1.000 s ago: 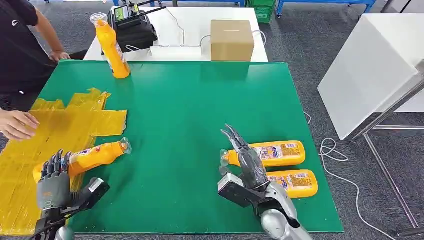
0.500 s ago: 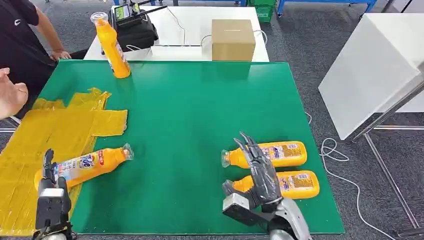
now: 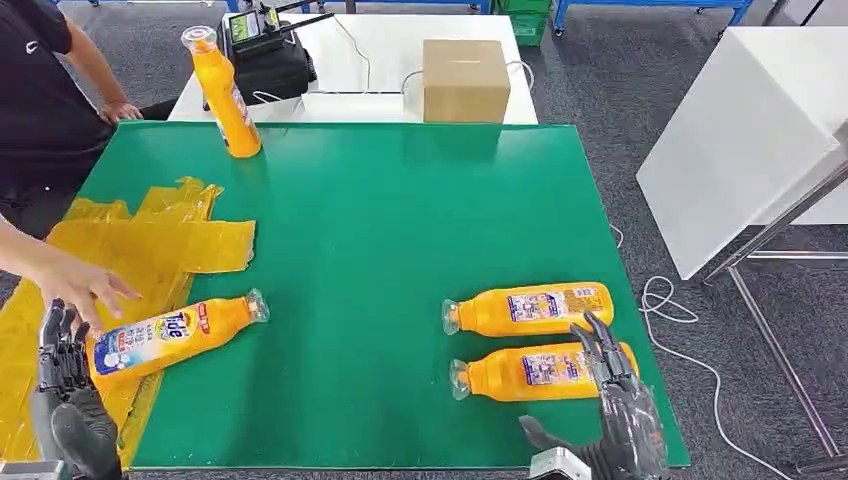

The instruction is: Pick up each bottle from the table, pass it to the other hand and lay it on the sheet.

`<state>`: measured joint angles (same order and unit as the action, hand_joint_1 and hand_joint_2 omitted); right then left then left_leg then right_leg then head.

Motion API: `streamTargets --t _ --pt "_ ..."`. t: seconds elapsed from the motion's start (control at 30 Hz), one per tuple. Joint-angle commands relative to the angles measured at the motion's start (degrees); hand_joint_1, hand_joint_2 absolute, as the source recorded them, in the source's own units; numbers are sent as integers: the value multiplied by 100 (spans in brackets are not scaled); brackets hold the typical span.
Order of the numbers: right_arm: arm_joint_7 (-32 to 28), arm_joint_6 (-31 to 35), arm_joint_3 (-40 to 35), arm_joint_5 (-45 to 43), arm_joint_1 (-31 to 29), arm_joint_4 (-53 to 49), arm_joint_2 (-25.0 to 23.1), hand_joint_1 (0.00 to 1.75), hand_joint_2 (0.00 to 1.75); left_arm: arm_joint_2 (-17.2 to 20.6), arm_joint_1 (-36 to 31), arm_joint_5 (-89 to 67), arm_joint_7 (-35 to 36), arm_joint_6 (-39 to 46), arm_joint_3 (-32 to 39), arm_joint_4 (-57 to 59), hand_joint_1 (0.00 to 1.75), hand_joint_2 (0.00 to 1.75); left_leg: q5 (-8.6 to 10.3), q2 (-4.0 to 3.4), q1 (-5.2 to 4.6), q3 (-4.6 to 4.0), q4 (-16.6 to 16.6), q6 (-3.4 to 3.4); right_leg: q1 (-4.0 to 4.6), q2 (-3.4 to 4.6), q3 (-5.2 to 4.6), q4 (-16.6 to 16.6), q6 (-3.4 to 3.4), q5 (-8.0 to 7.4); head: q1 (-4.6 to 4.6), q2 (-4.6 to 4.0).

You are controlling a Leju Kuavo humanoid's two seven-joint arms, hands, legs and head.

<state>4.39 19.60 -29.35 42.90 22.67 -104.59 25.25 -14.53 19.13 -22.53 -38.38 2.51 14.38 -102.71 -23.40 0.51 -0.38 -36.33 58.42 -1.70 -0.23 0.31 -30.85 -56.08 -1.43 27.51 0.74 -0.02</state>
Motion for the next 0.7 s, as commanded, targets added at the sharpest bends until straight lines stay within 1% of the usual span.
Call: streamTargets --t 0.03,0.07,0.1,0.13,0.17,0.2,0.27,0.3,0.33,0.37,0.4,0.43,0.47,0.5,0.53,0.57,0.6,0.63,0.67,0.7 --pt "-987 -1209 2415 0 -106 1130 -698 0 175 303 -212 313 126 -172 -559 294 0 0 -1 2 -2 41 -21 14 -2 -9 44 24 2 1 -2 0" --pt "-1072 -1376 2544 -6 -211 1308 -752 0 175 342 -235 320 125 -162 -607 319 0 0 2 -1 1 27 -17 10 2 -4 28 20 1 -4 -2 0" --pt "-1162 -1471 2666 25 -274 1440 -799 0 175 373 -256 333 121 -154 -648 343 0 0 2 1 1 37 -21 13 1 -7 39 25 2 -3 -2 0" --pt "-1199 -1633 2749 57 -366 1611 -826 0 175 419 -282 343 121 -142 -691 378 0 0 5 1 0 24 -17 8 0 -6 25 18 -2 -6 0 0" --pt "-1245 -1663 2797 71 -407 1688 -846 0 175 430 -290 351 118 -131 -700 392 0 0 5 1 0 35 -22 10 1 -7 37 25 -1 -7 -2 0" --pt "-1300 -1680 2836 88 -442 1758 -869 0 175 440 -295 358 117 -122 -704 401 0 0 4 -1 2 22 -14 6 3 -3 23 17 -1 -6 -2 0" --pt "-1292 -1827 2888 229 -547 1975 -891 0 175 478 -327 405 111 -109 -733 449 0 0 2 1 -1 45 -23 13 0 -8 46 25 0 -2 -2 0" --pt "-1292 -1827 2888 229 -547 1975 -891 0 175 478 -327 405 111 -109 -733 449 0 0 3 0 1 32 -17 9 2 -6 34 21 -1 -4 0 0" --pt "-1299 -1878 2875 270 -648 2157 -890 0 175 499 -358 409 110 -107 -750 490 0 0 -1 -1 -1 50 -24 13 0 -7 52 27 0 -1 -2 0" --pt "-1316 -1954 2849 295 -720 2281 -881 0 175 520 -376 414 109 -103 -768 515 0 0 2 -1 1 36 -18 10 2 -4 39 22 0 -3 -2 0" --pt "-1318 -1995 2824 322 -766 2362 -872 0 175 529 -392 425 105 -101 -777 534 0 0 -2 -4 -1 49 -23 13 1 -3 50 26 1 0 -2 0" --pt "-1319 -2094 2724 395 -878 2559 -855 0 175 548 -430 444 102 -99 -788 574 0 0 2 -4 0 35 -18 9 2 -1 37 20 -1 -4 -2 0" --pt "-1327 -2119 2671 420 -923 2642 -856 0 175 558 -447 457 101 -99 -795 596 0 0 1 -3 0 45 -22 12 2 -4 49 25 0 -2 -2 0" --pt "-1331 -2123 2639 428 -954 2706 -868 0 175 563 -459 460 101 -98 -798 611 0 0 2 -5 3 31 -15 7 5 0 34 19 -1 -5 -2 0" --pt "-1339 -2136 2560 447 -1000 2794 -879 0 175 570 -469 465 101 -93 -809 625 0 0 1 -7 1 45 -21 12 3 1 47 24 1 -3 -2 0" --pt "-1344 -2154 2472 483 -1036 2855 -874 0 175 575 -475 465 101 -88 -821 633 0 0 2 -7 1 36 -17 8 3 2 38 20 0 -5 -2 0" --pt "-1344 -2156 2437 488 -1055 2887 -876 0 175 578 -482 467 101 -86 -828 638 0 0 -1 -7 3 45 -19 12 5 0 49 24 1 -3 0 0" --pt "-1342 -2153 2367 490 -1084 2930 -878 0 175 581 -484 470 101 -79 -838 642 0 0 2 -7 2 29 -13 7 4 2 30 16 -1 -5 -4 0" --pt "-1343 -2168 2246 495 -1141 3017 -874 0 175 591 -490 478 100 -72 -846 648 0 0 0 -7 0 43 -19 11 2 0 44 21 0 -2 -4 0" --pt "-1330 -2160 2194 511 -1164 3046 -871 0 175 593 -492 480 100 -69 -849 649 0 0 2 -7 3 25 -11 6 6 3 27 14 -1 -5 -4 0"
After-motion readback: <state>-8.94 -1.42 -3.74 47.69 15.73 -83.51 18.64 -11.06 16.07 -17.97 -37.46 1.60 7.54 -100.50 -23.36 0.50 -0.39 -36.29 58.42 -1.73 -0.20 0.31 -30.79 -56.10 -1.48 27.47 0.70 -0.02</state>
